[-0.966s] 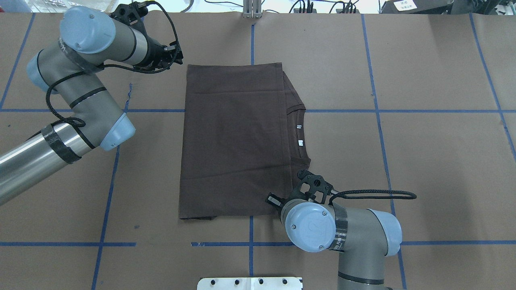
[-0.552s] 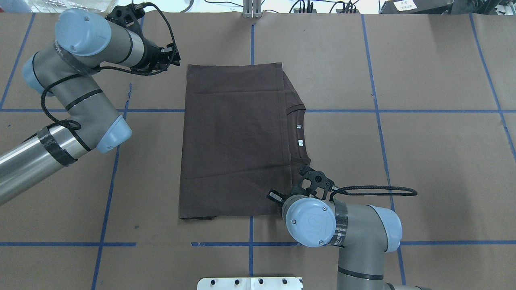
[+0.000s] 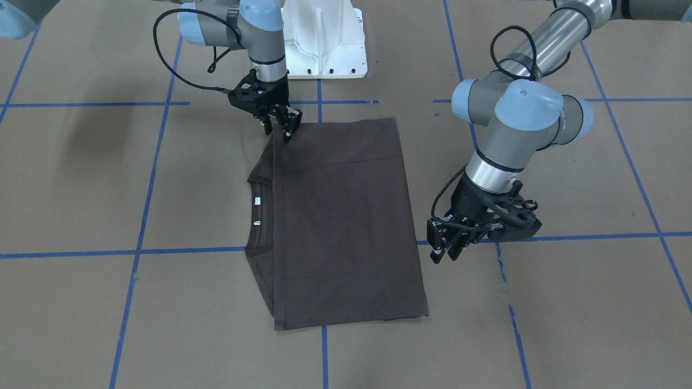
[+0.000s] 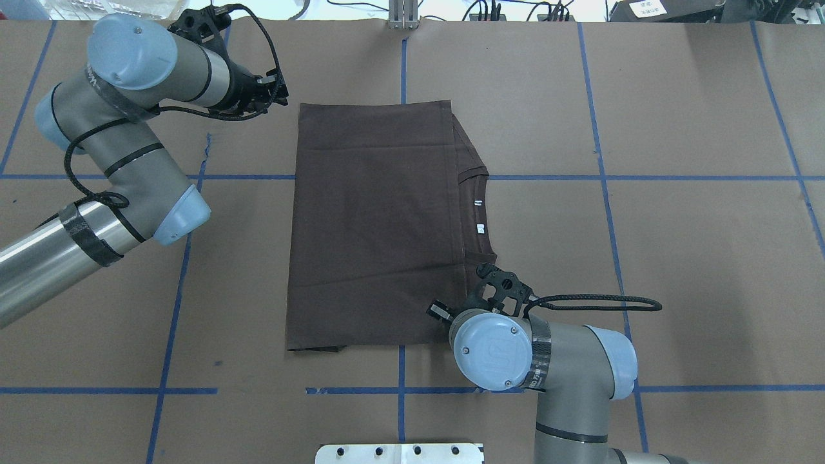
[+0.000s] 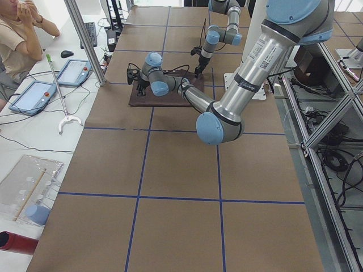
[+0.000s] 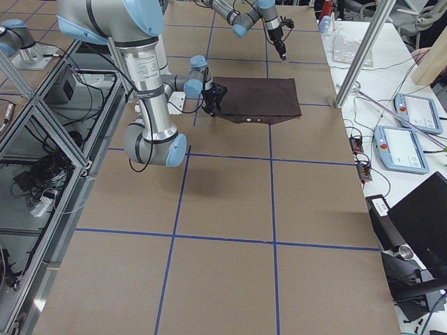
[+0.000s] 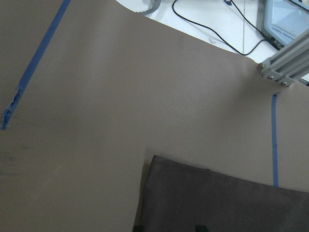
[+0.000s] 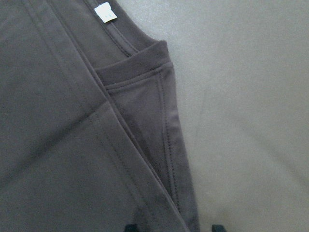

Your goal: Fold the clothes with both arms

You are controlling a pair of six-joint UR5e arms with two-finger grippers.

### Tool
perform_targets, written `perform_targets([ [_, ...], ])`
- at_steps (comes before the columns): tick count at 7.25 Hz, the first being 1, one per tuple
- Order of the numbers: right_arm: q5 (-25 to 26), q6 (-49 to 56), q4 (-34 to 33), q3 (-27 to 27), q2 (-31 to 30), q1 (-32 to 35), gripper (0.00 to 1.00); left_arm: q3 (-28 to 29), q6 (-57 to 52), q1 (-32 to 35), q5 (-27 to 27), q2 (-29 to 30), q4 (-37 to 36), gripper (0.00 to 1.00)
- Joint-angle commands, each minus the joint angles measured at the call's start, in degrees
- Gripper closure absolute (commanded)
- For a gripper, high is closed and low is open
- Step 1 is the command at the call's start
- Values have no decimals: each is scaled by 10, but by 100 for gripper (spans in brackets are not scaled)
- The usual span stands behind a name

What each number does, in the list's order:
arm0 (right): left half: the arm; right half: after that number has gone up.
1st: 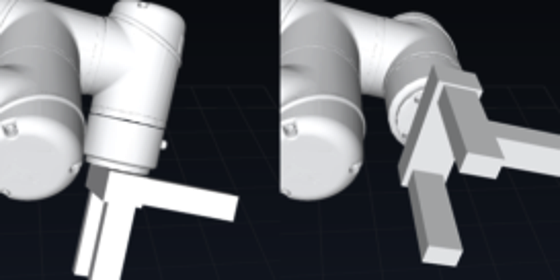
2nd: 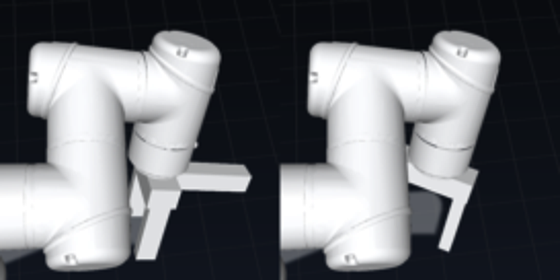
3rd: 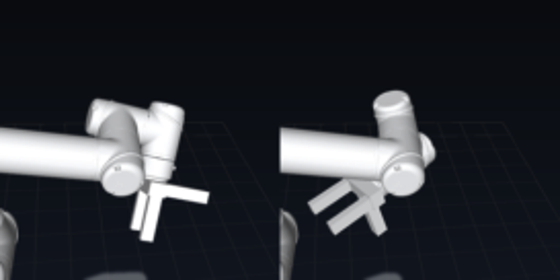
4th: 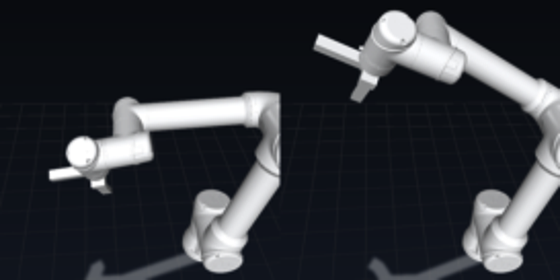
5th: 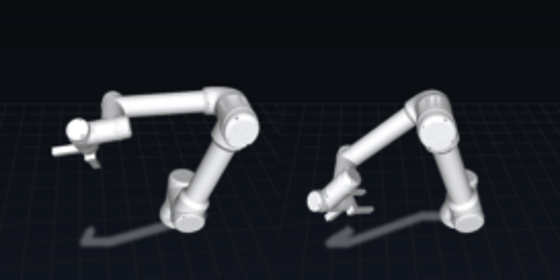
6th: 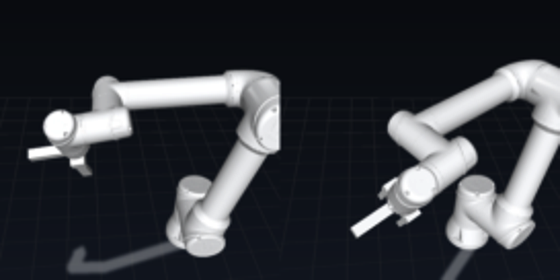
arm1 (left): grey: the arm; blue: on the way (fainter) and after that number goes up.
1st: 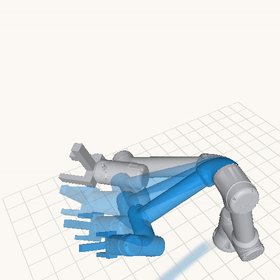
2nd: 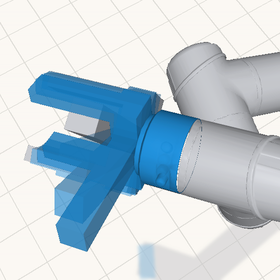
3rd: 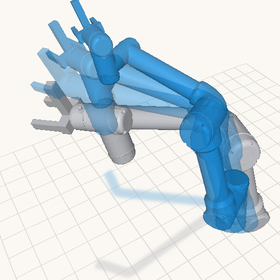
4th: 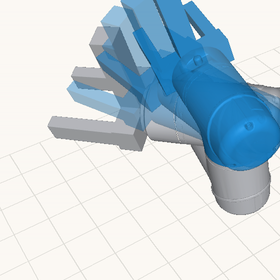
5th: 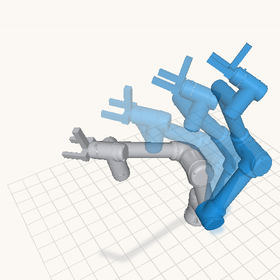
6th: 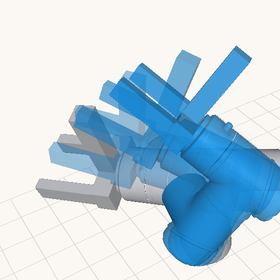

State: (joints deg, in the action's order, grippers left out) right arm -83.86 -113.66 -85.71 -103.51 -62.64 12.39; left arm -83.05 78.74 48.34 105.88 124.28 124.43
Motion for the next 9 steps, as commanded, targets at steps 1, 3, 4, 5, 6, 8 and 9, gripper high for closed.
perform_targets([
  [1,0,0,0,0,2,0,100,0,0,0,0,0,-1,53],
  [3,0,0,0,0,4,1,100,0,0,0,0,0,-1,53],
  [4,0,0,-3,0,5,2,100,-1,0,0,0,0,-1,53],
  [5,0,0,-12,-3,9,3,100,-5,0,0,0,0,-8,53],
  [6,-1,0,-19,-5,9,4,100,-10,0,0,0,0,-10,53],
  [8,-1,0,-51,-36,9,3,100,-94,9,-4,21,-43,-44,53],
  [9,-9,-1,-67,-63,2,1,100,-147,44,-12,34,-74,-47,50],
])
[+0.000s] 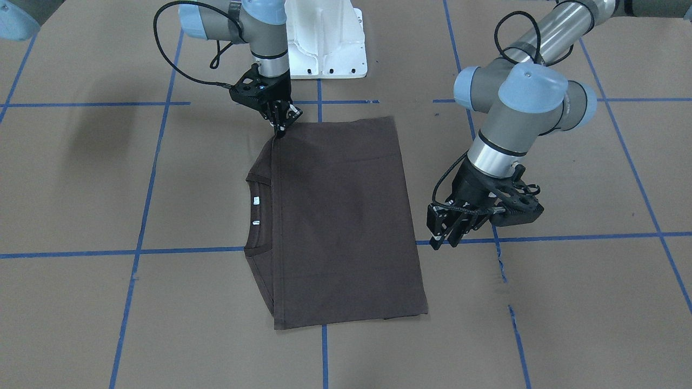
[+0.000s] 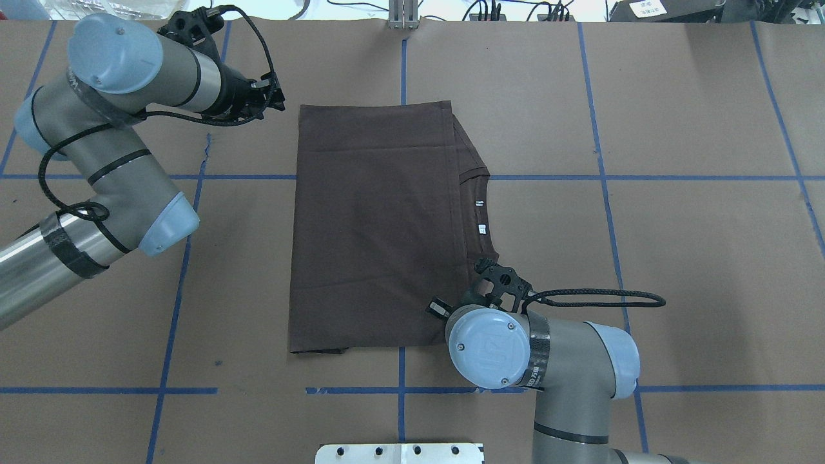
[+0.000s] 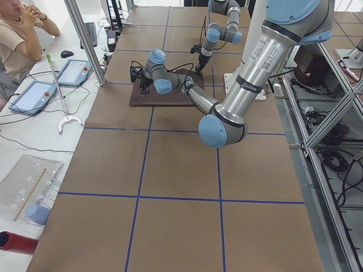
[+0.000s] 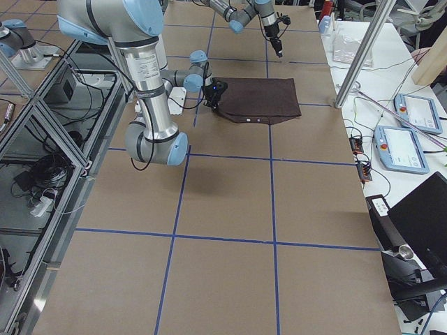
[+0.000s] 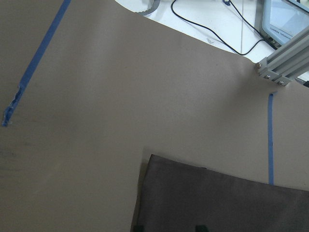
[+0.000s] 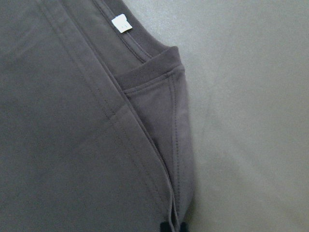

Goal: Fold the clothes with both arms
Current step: 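Move the left gripper down to the shirt's near edge beside the right gripper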

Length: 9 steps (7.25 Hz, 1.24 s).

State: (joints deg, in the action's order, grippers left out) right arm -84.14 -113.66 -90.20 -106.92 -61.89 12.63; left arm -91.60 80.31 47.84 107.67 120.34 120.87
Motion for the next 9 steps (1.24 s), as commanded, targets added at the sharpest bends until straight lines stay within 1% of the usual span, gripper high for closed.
perform_targets([
  [1,-8,-1,-32,-44,-8,-4,100,-97,79,-52,9,-55,-12,49],
  [3,-9,-1,-43,-55,-10,-7,100,-176,174,-133,3,-97,-15,44],
  [4,-9,-1,-43,-60,-16,-9,100,-200,238,-194,-45,-107,-21,43],
  [5,-9,-1,-43,-65,-17,-9,100,-210,269,-267,-121,-124,-53,41],
  [6,-9,-1,-43,-65,-17,-10,100,-208,293,-316,-169,-126,-78,39],
  [7,-9,0,-43,-65,-20,-11,100,-200,316,-340,-175,-127,-113,38],
  [8,-9,0,-43,-66,-20,-11,100,-199,327,-356,-175,-128,-133,38],
  [9,-9,0,-43,-66,-20,-10,100,-198,327,-364,-175,-128,-134,38],
])
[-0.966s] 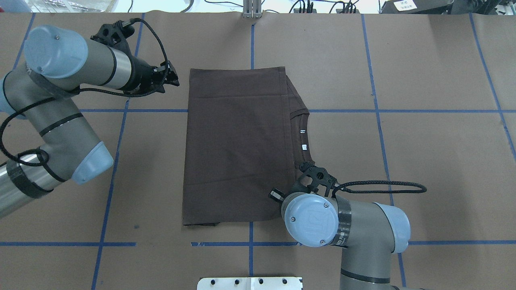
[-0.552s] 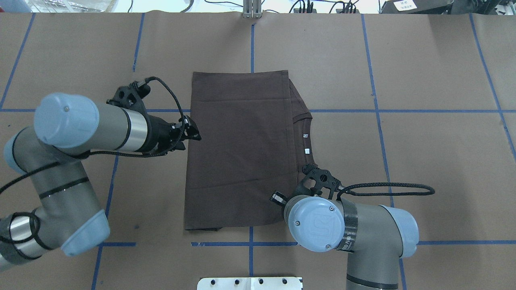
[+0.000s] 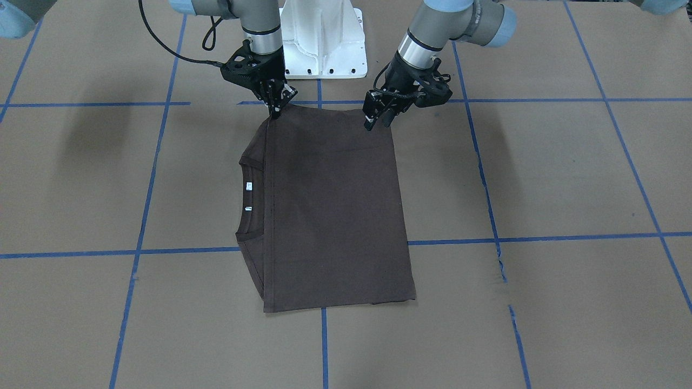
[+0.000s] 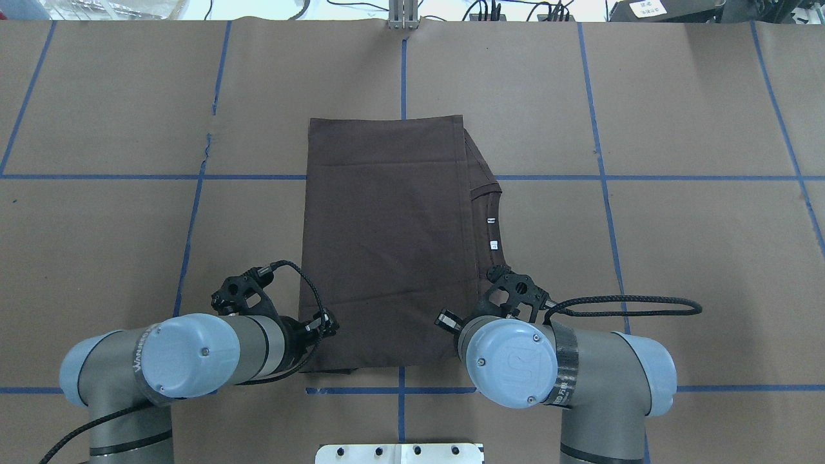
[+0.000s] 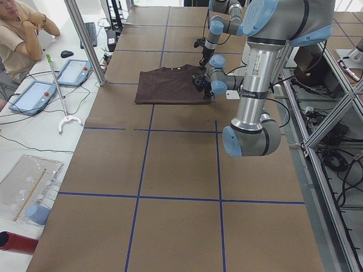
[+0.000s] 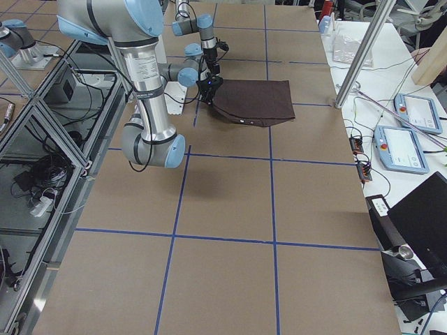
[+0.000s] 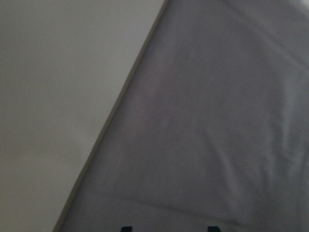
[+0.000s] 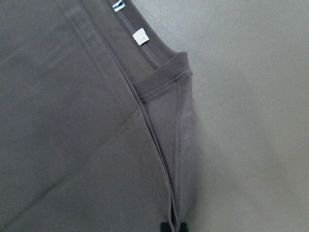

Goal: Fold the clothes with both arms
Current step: 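Move the left gripper down to the shirt's near edge beside the right gripper, then grasp the shirt's near edge with both grippers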

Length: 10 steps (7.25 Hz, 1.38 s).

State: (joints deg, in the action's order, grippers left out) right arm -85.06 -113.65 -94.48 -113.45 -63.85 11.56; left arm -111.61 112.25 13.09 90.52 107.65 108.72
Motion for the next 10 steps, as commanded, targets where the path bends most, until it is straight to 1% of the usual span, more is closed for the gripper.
perform_targets([
  [1,0,0,0,-1,0,0,100,1,8,-17,-3,-1,-17,38],
  [2,0,0,0,-1,0,0,100,-2,8,-19,-3,0,-48,38],
  [5,0,-1,0,-4,1,0,100,1,8,-22,-2,-1,-56,39],
  [6,0,-1,0,-4,2,0,100,1,8,-22,-2,-1,-57,45],
  [7,0,0,0,-4,2,0,100,0,6,-22,0,-1,-57,62],
  [8,0,-1,0,-4,2,0,100,0,6,-23,1,-1,-57,87],
  [9,0,-1,0,-4,2,0,100,-2,4,-23,1,-1,-58,100],
  [10,0,-1,0,-4,3,0,100,-6,-2,-25,2,0,-60,100],
])
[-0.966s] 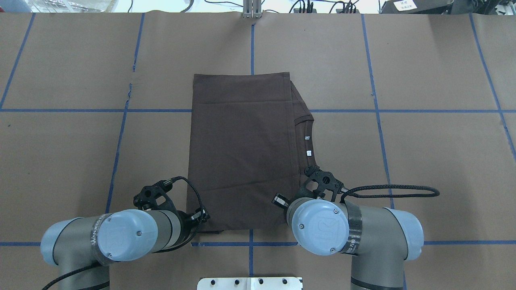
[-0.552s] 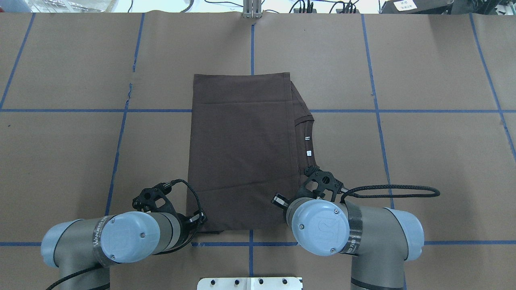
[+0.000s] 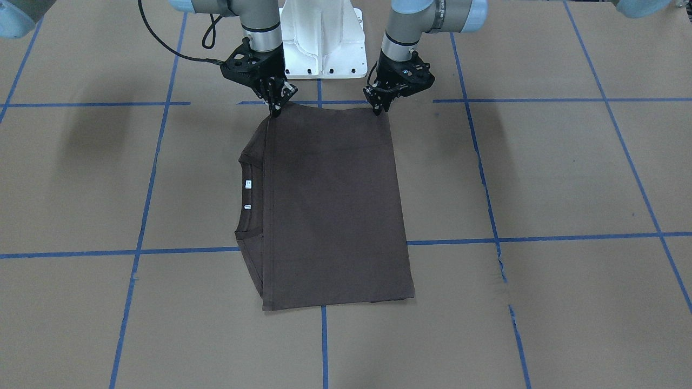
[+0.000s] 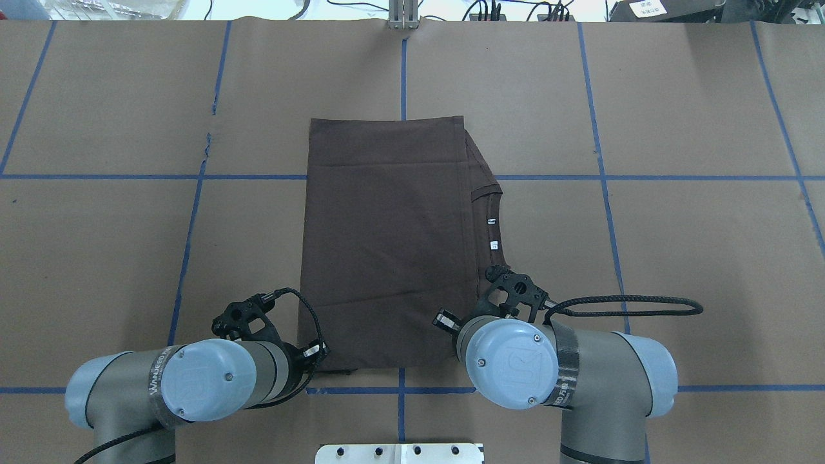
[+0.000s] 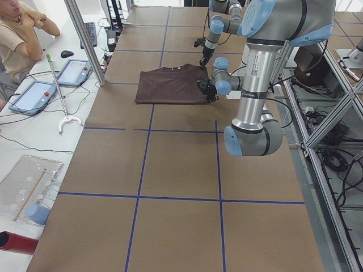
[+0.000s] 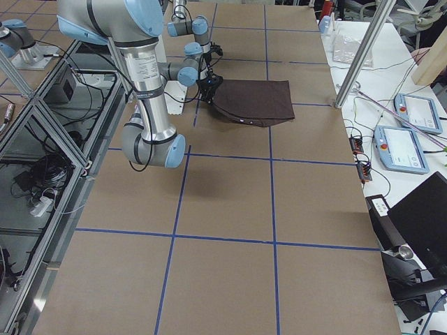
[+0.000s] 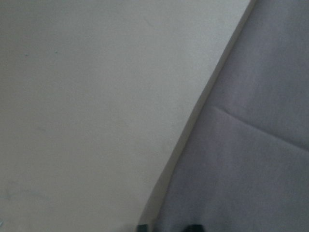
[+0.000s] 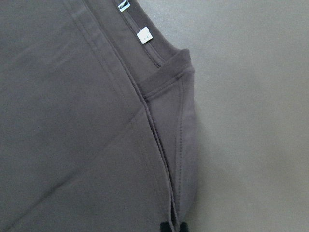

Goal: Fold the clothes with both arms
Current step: 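Grasp the shirt's near edge with both grippers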

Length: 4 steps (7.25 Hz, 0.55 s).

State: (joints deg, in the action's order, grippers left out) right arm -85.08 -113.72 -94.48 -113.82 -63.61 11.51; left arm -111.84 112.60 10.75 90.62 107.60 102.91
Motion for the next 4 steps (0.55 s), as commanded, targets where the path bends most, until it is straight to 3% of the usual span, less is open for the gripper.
perform_targets([
  [1,0,-1,-1,-4,-1,0,100,-24,-5,-1,3,2,-20,100],
  [2,0,-6,-23,-23,-3,-7,100,-63,-5,-1,18,2,-53,100],
  [4,0,-37,-111,-120,-2,-38,100,-133,-5,1,40,2,-83,100],
])
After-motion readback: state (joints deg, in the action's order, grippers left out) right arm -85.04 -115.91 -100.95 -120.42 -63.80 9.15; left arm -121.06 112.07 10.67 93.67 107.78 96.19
